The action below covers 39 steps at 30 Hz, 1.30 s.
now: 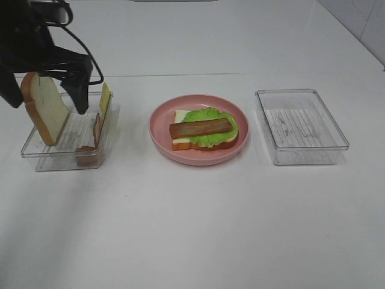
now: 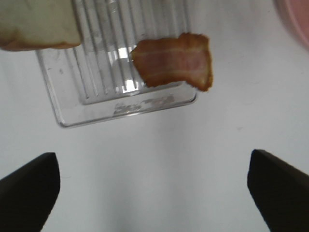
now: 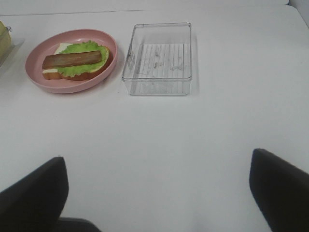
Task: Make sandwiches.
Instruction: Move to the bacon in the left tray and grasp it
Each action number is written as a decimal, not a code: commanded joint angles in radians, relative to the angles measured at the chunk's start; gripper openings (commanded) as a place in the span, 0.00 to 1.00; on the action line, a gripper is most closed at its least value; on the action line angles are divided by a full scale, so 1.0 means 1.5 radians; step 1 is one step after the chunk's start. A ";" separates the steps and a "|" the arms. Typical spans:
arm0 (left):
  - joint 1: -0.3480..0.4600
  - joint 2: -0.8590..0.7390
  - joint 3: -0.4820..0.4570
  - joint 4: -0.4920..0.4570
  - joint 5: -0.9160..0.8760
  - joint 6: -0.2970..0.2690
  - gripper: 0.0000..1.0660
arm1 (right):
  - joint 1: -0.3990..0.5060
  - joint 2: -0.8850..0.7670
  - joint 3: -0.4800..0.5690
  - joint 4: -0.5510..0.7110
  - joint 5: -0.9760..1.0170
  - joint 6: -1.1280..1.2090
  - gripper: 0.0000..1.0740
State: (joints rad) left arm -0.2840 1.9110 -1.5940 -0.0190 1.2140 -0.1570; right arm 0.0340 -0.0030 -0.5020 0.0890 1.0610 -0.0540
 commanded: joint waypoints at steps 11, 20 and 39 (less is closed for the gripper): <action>-0.041 0.123 -0.085 -0.020 -0.023 -0.029 0.92 | -0.002 -0.017 0.001 0.003 -0.007 -0.008 0.89; -0.045 0.178 -0.107 -0.022 -0.050 -0.023 0.92 | -0.002 -0.017 0.001 0.004 -0.007 -0.008 0.89; -0.045 0.202 -0.107 -0.021 -0.047 -0.009 0.63 | -0.002 -0.017 0.001 0.004 -0.007 -0.008 0.89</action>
State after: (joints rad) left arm -0.3440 2.2120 -1.7530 -0.0470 1.1410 -0.1730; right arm 0.0340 -0.0030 -0.5020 0.0900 1.0610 -0.0550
